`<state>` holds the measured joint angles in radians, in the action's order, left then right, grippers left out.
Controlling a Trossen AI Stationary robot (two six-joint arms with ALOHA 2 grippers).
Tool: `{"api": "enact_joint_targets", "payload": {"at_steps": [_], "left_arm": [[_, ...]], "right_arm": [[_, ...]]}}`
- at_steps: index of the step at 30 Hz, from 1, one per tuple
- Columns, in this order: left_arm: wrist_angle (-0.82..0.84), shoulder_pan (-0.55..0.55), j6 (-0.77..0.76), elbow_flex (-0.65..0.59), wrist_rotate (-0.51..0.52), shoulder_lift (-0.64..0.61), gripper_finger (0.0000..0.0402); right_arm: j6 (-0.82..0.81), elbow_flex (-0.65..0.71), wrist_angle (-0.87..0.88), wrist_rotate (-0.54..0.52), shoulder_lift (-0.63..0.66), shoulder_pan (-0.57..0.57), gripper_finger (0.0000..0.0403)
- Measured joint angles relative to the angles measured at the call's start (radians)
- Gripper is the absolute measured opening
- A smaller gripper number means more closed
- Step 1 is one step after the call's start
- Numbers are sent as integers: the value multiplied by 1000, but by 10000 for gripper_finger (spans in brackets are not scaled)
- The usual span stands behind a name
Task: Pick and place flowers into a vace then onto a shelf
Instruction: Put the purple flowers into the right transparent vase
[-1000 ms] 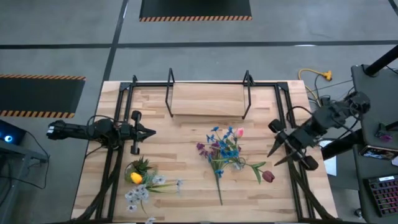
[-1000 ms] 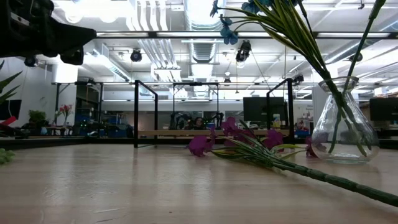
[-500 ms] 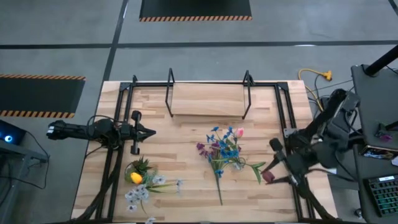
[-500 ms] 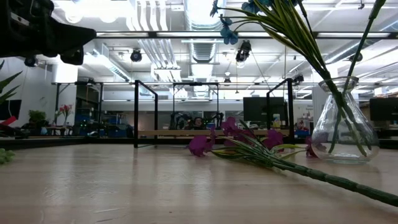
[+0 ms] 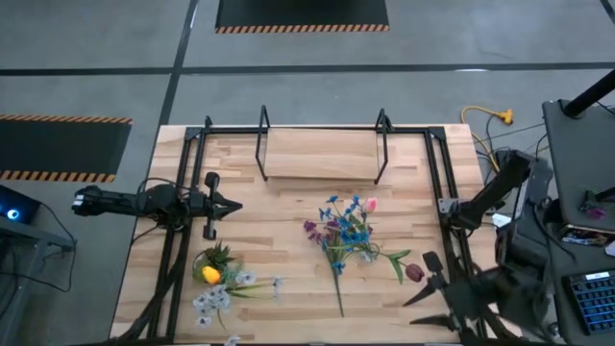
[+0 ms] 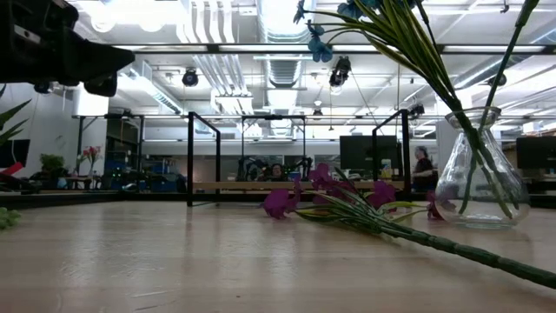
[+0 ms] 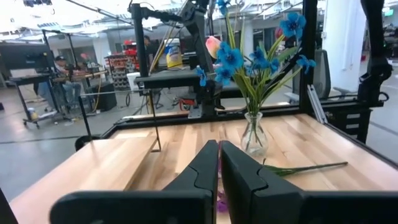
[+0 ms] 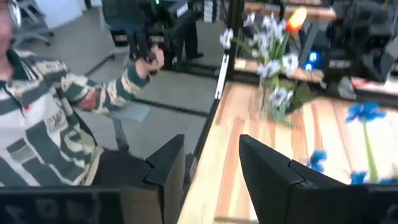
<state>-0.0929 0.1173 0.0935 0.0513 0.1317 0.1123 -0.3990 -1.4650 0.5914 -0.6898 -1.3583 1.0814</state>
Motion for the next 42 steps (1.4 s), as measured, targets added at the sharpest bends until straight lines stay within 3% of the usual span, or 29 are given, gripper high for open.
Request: {"api": "enact_joint_targets", "payload": {"at_steps": [6, 20, 32, 42], "left_arm": [[0, 0, -64, 0, 0, 0, 0], [-1, 0, -53, 0, 1, 0, 0], [1, 0, -51, -1, 1, -1, 0], [18, 0, -51, -1, 1, -1, 0]], "right_arm": [[-195, -40, 92, -60, -62, 49, 136], [-472, -40, 86, -69, -193, 83, 117], [-664, -40, 87, -133, -372, 102, 103], [-918, -40, 85, -184, -532, 103, 88]]}}
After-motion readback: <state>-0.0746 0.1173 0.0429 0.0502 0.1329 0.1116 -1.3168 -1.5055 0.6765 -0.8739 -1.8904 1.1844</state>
